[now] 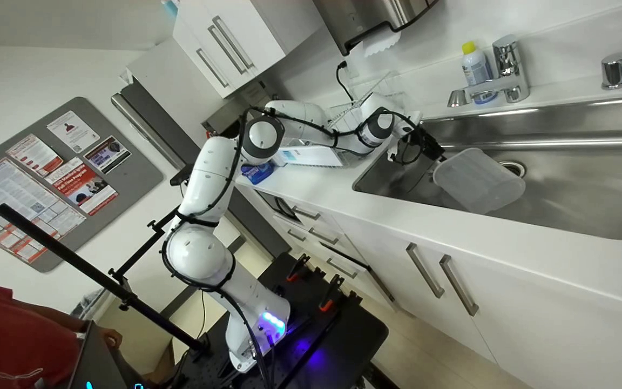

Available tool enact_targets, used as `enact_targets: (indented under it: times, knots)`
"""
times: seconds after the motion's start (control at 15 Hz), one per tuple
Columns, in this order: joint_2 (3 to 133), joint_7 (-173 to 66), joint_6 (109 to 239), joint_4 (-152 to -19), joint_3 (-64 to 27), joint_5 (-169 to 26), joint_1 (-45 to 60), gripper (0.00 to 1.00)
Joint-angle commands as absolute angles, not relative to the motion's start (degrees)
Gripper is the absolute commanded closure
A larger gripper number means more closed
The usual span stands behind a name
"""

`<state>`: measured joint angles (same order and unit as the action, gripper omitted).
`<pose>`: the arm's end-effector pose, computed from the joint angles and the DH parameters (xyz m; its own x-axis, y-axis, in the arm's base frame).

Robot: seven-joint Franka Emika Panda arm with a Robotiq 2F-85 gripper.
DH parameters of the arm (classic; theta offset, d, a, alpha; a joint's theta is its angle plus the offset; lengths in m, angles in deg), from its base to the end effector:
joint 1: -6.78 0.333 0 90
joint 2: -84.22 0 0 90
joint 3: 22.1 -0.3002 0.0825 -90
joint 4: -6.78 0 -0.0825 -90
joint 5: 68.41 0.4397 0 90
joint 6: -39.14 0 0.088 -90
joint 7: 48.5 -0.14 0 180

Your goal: Put the spoon on the plate in the sink

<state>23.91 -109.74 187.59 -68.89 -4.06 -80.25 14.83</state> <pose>0.7874 -0.0909 0.0610 0.5745 -0.6932 0.4353 -0.7832 -0.6201 0.0460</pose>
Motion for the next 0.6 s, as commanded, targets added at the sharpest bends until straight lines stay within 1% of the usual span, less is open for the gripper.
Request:
enact_targets:
  times: [0.0, 0.53]
  knots:
    - [31.62, -103.61, 188.02, -77.04, -5.65, -79.24, 13.42, 0.00]
    - [44.87, -74.30, 188.14, -90.66, -14.60, -74.93, 7.18, 0.00]
